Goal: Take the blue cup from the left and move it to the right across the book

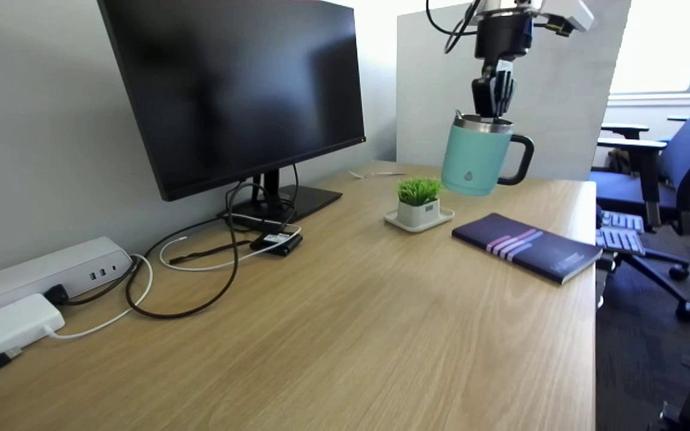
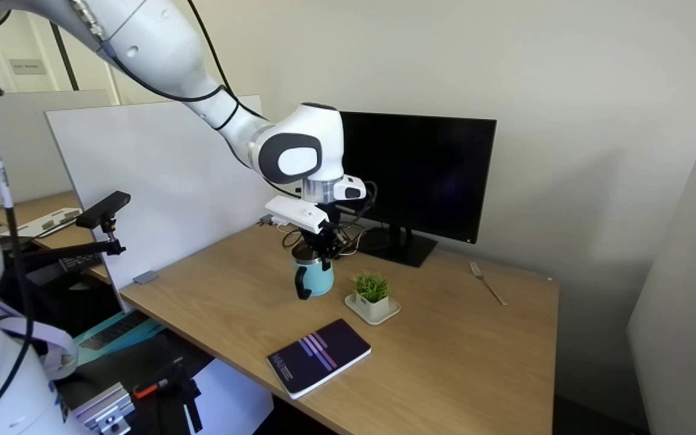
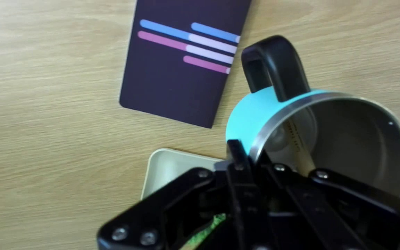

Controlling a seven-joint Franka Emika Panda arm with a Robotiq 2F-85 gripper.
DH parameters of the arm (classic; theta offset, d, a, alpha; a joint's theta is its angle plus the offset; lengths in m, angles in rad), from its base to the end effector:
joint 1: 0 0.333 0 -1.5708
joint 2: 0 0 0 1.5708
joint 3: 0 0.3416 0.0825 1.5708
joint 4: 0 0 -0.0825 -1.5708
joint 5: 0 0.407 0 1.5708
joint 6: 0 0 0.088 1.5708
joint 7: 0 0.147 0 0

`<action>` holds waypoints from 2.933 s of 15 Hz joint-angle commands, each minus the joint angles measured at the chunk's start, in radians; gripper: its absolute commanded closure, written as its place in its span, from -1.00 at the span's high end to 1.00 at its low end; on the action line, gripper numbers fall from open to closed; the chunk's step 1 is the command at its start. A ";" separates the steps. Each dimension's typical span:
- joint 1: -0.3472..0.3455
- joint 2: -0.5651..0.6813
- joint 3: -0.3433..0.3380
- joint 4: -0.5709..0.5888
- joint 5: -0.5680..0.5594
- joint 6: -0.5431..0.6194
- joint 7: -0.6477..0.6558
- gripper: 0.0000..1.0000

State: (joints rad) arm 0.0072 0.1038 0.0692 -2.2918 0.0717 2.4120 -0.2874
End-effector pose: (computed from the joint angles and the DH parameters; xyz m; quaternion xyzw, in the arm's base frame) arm 0.5430 0.0441 0.2760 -0.9876 -0.1545 -0.0111 0.0267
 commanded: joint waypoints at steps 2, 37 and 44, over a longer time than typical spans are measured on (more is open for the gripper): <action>-0.068 -0.042 -0.074 0.021 0.032 -0.060 -0.089 -0.96; -0.202 0.321 -0.212 0.264 0.048 -0.086 0.376 -0.96; -0.222 0.337 -0.212 0.204 0.077 -0.074 0.359 -0.96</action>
State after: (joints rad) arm -0.1952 0.4501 -0.1505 -2.0711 0.1128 2.3365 0.0985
